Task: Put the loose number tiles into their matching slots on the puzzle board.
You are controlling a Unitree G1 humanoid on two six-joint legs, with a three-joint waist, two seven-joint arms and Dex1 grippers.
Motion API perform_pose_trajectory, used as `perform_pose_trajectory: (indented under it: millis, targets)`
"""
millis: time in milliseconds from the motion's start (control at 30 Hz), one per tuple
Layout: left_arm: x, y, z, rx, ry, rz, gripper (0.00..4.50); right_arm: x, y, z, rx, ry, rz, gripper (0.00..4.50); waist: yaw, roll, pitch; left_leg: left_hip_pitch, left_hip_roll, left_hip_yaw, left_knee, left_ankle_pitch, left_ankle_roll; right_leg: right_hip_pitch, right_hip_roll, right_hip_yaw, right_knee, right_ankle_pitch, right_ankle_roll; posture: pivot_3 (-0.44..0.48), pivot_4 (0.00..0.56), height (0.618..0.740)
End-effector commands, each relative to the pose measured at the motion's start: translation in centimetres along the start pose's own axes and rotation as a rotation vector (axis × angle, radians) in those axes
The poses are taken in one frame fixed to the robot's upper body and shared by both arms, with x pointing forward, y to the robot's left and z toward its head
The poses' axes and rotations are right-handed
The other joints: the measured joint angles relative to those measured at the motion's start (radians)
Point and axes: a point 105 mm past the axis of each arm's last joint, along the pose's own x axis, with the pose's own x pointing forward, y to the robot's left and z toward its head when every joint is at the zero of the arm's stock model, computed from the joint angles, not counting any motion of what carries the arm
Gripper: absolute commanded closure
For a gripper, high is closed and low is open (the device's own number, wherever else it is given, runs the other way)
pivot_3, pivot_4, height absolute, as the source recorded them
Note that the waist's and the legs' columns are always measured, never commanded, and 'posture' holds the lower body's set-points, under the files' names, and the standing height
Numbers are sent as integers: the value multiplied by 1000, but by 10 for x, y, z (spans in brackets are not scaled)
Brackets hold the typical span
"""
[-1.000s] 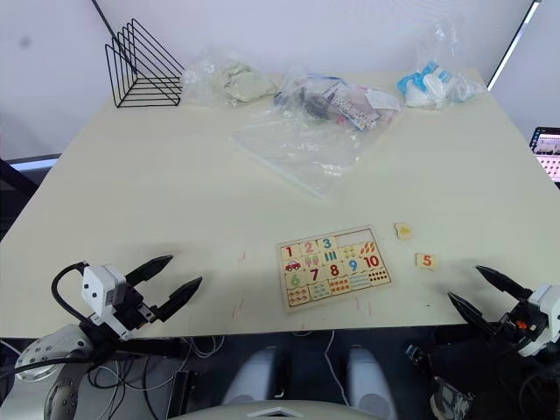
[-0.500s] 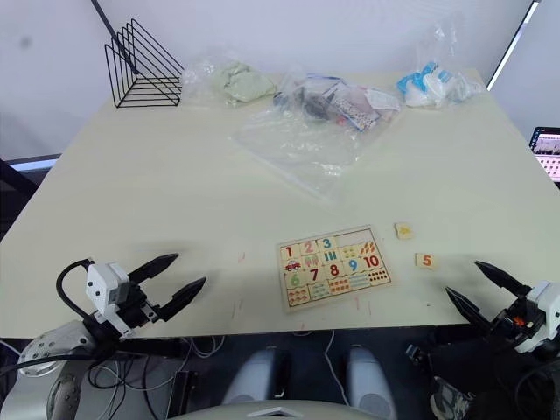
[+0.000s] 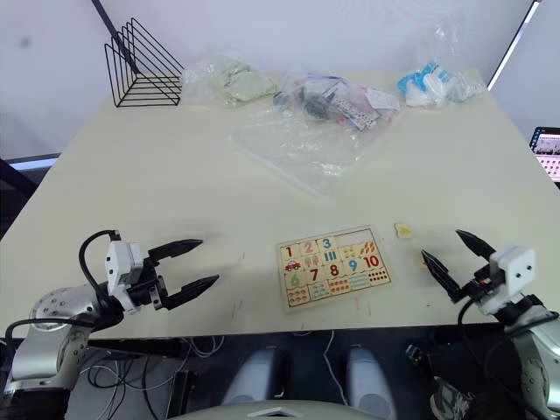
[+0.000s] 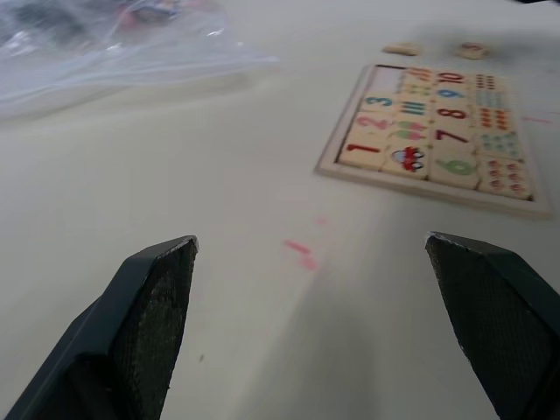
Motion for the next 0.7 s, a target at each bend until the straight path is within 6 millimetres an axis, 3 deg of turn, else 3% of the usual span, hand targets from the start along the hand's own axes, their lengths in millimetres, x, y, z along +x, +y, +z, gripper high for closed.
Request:
perform_pose_trajectory:
  millis: [33,500,700]
  targets:
    - [0,1,7,39,-14,-87,89,18,16,9,-1,23,-26,0,-1,0,0,0,0,0,0,0,0,-1,0,0,0,0,0,0,150,740]
    - [8,1,23,92,-42,-274,89,52,14,-6,87,269,-291,0,-3,0,0,-3,0,0,0,0,0,-3,1,0,0,0,0,0,150,740]
    - [11,1,28,100,-65,-294,89,60,17,-7,124,298,-295,0,-3,0,0,-3,0,0,0,0,0,-3,1,0,0,0,1,0,150,740]
